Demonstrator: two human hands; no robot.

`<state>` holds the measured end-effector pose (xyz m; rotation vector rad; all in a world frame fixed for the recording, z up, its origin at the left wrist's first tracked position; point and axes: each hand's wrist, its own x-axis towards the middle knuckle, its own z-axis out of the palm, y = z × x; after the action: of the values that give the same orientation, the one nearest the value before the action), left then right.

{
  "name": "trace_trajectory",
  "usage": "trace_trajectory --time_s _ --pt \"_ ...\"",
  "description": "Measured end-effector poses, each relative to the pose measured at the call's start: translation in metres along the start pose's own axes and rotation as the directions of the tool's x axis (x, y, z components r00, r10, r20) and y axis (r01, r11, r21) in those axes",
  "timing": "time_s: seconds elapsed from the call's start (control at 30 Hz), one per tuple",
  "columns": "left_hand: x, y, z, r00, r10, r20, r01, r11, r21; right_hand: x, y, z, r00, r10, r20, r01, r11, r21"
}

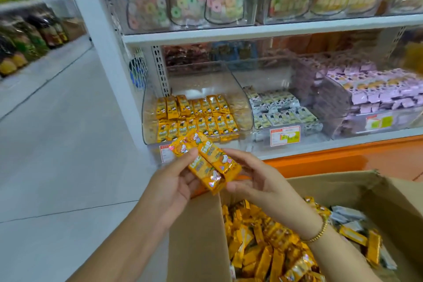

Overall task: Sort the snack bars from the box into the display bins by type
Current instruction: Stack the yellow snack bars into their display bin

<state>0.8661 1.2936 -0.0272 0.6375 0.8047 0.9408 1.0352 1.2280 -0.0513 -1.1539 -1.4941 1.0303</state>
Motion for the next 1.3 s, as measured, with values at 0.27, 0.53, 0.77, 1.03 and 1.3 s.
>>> trace_trajectory --time_s 0.27,0.53,0.77,1.03,1.3 --pt "0.014 0.027 0.003 0.998 0.022 -0.06 -0.032 0.985 -0.171 0.049 -0.025 0.023 0.942 -0.298 -0.152 0.119 0.723 -0.681" --pt "0.038 0.049 -0.028 0.872 0.489 -0.002 -0.162 0.292 0.943 0.16 -0.036 -0.013 0.933 -0.109 -0.343 -0.166 0.714 -0.68" --pt "0.044 0.046 -0.035 0.866 0.476 0.155 -0.127 -0.091 0.988 0.267 0.018 -0.019 0.873 0.187 -0.451 -0.483 0.463 -0.743" --pt "0.045 0.043 -0.043 0.866 0.444 0.23 -0.185 -0.142 0.972 0.281 0.051 -0.014 0.841 0.256 -0.477 -0.537 0.516 -0.668" --pt "0.045 0.04 -0.049 0.863 0.429 0.268 -0.225 -0.15 0.963 0.265 0.042 -0.006 0.842 0.245 -0.48 -0.53 0.539 -0.655"
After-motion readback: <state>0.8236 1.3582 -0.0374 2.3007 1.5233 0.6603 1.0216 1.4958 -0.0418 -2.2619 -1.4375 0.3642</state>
